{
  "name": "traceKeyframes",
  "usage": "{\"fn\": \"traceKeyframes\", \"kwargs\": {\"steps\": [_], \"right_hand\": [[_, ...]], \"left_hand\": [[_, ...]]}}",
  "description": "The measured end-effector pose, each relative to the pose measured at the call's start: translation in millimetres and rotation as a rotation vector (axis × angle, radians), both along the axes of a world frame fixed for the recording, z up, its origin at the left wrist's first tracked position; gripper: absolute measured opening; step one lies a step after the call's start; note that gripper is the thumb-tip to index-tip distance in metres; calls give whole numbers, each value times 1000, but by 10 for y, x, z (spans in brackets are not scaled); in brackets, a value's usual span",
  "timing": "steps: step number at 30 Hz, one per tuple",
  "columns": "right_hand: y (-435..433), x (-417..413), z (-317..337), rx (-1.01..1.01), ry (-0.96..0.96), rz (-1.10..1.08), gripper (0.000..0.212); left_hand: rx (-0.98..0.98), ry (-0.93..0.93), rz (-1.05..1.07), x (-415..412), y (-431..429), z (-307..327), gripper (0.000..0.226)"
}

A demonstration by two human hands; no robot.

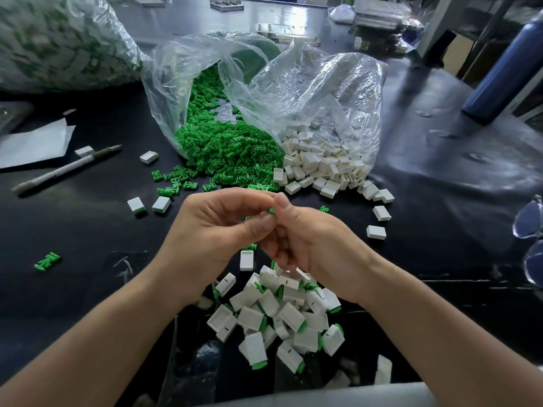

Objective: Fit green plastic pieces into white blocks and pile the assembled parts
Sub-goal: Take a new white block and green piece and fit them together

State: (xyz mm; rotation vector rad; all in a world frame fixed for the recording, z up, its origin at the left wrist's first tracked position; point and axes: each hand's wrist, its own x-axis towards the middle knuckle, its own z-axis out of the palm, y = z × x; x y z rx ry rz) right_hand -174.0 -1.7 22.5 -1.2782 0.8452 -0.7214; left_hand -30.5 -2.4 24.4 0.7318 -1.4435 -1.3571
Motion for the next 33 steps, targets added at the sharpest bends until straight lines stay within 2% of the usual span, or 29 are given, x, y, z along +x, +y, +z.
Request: {"fn": "traceKeyframes", "kwargs": {"steps": [5, 10, 20, 25, 30, 33], "right_hand": [[6, -16, 19, -16, 25, -19, 39], [6, -19, 35, -68, 99, -35, 34], [-2, -39, 53, -126, 131, -26, 34], [-1, -48, 45, -115, 141, -29, 26], [-14, -47, 1, -175, 253, -27, 33], [-19, -44, -31, -193, 329, -76, 30]], "left_hand": [[54, 7, -59, 38, -2, 34, 19], [89, -40, -30, 56, -19, 20, 18], [145, -44, -38, 59, -5, 40, 18], [218, -79, -1, 74, -9, 17, 31], [254, -20, 22, 32, 11, 27, 28], [269, -13, 33, 19, 10, 24, 32]]}}
